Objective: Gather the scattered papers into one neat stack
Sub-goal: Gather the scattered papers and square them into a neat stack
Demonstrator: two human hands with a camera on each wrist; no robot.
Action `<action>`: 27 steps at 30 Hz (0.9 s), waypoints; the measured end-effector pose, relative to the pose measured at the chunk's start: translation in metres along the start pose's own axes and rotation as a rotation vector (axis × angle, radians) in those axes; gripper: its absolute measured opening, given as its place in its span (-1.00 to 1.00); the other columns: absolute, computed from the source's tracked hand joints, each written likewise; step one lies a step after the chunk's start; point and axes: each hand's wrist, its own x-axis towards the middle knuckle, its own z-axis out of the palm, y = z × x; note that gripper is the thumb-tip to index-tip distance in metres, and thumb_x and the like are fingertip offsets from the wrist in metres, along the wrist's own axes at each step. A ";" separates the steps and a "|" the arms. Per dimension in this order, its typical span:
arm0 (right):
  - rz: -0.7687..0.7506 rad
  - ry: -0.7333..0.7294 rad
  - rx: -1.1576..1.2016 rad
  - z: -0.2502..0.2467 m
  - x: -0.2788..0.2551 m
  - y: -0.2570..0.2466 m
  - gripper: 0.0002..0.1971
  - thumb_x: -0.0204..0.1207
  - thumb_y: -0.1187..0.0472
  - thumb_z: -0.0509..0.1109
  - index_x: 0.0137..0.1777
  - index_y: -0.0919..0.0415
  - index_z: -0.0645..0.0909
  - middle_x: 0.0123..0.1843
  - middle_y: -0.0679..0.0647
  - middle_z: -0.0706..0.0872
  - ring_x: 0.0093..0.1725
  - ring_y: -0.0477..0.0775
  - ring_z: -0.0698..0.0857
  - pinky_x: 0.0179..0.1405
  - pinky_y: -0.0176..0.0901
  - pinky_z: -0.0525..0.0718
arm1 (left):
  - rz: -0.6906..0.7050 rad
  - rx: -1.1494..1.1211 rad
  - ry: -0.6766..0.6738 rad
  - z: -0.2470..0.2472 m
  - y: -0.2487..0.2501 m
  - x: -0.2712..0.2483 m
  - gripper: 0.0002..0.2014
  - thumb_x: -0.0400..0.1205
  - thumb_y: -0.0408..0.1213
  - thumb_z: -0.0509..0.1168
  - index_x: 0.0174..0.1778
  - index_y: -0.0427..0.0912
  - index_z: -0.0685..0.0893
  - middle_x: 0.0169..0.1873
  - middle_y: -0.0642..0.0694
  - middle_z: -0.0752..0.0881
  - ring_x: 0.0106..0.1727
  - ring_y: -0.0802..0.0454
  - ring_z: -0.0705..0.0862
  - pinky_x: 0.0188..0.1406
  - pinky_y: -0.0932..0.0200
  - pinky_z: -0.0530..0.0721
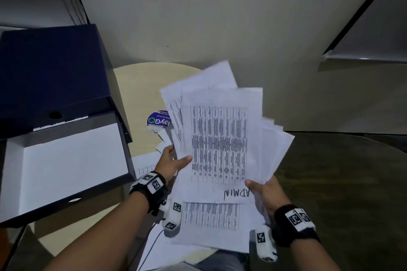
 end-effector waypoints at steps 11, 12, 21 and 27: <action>-0.100 0.116 -0.238 0.040 0.010 -0.068 -0.90 0.52 0.20 0.54 -0.04 0.21 0.77 -0.18 0.04 0.83 -0.09 0.13 0.78 0.08 -0.05 0.64 | 0.297 -0.097 0.105 0.004 0.098 -0.029 -0.72 0.41 -0.63 0.48 -0.02 -0.32 0.67 -0.13 -0.07 0.77 -0.16 0.16 0.77 -0.10 0.29 0.72; -0.109 0.130 -0.227 0.044 0.010 -0.066 -0.86 0.52 0.22 0.53 0.04 0.20 0.74 -0.07 0.05 0.82 0.01 0.16 0.77 0.14 -0.03 0.61 | 0.295 -0.108 0.110 0.005 0.099 -0.032 -0.67 0.40 -0.71 0.44 0.01 -0.34 0.66 -0.14 -0.06 0.76 -0.19 0.21 0.77 -0.12 0.34 0.72; -0.284 0.153 -0.003 0.059 0.011 -0.071 -0.54 0.35 0.72 0.31 0.24 0.43 0.56 0.01 0.21 0.78 -0.02 0.07 0.83 0.01 -0.01 0.82 | 0.306 -0.043 0.114 -0.007 0.097 -0.034 -0.73 0.18 -0.62 0.31 -0.24 -0.37 0.53 -0.27 -0.21 0.63 -0.05 -0.16 0.65 -0.17 0.12 0.62; -0.302 0.148 0.054 0.063 0.016 -0.076 -0.27 0.06 0.43 0.29 0.36 0.53 0.42 -0.04 0.22 0.67 0.09 0.29 0.67 -0.07 0.00 0.70 | 0.315 -0.159 0.101 -0.004 0.111 -0.034 -0.75 0.14 -0.70 0.23 -0.43 -0.27 0.51 -0.57 -0.11 0.55 -0.46 -0.01 0.56 -0.60 0.30 0.47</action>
